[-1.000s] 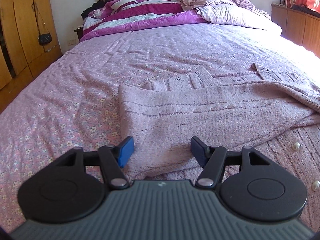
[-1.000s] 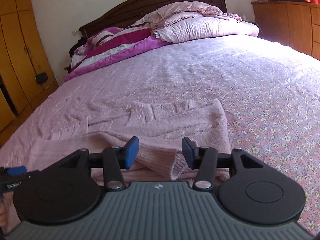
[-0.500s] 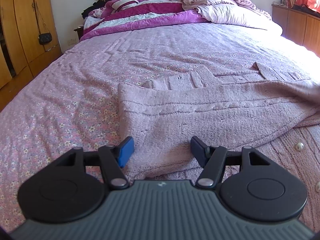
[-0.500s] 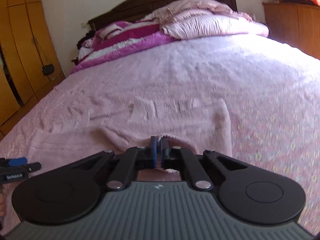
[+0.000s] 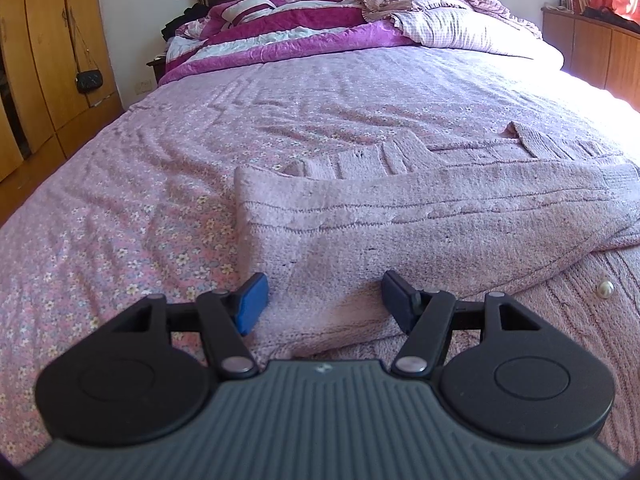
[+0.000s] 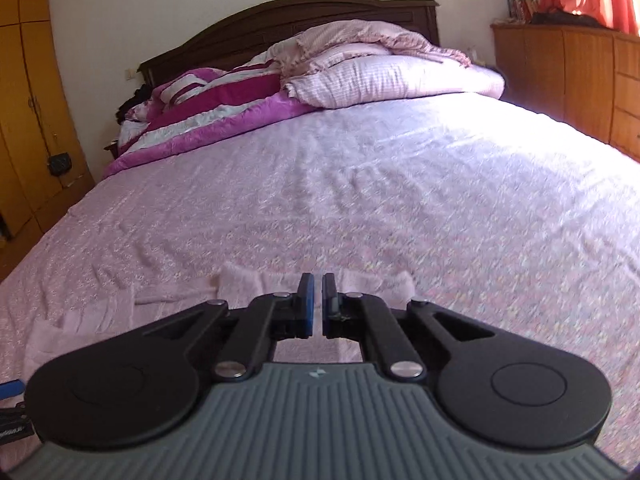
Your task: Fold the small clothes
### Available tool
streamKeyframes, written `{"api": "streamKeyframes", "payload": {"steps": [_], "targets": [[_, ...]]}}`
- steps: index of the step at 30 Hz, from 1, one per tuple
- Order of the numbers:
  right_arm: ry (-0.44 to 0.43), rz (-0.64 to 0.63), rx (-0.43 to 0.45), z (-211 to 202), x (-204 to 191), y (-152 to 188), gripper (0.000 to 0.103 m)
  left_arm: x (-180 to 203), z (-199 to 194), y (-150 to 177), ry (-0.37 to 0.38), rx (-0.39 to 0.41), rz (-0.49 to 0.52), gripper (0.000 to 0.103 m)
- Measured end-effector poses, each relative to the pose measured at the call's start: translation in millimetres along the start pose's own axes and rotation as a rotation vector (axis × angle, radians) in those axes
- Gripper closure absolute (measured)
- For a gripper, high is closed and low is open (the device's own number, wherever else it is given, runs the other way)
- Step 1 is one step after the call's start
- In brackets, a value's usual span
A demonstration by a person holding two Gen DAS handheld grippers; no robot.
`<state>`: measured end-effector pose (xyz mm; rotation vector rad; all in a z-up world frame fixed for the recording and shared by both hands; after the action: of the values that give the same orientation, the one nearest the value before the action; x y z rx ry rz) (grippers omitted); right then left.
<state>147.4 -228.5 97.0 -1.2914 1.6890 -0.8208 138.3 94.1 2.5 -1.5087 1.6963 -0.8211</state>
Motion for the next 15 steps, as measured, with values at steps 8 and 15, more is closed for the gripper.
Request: {"api": "streamKeyframes", "payload": {"steps": [8,15], "targets": [[-0.099,-0.036,-0.148,24.2,-19.5,50.9,0.058,0.8,0.8,1.3,-0.007,0.005,0.001,0.037],[-0.075,-0.031,-0.13,21.7,-18.6,65.1,0.031,-3.8,-17.1,-2.3,-0.013,0.001,-0.003,0.037]]}}
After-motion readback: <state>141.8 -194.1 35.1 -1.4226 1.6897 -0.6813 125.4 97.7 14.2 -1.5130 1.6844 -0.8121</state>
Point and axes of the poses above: each gripper's, at about its wrist camera, not at the fingertips, and z roughly the way its jaws point, x to its right, y to its underside, the point moved 5 cm from there along z, roughly the way its jaws point, and after that the axes turned 5 degrees about x, right-handed, at the moved point
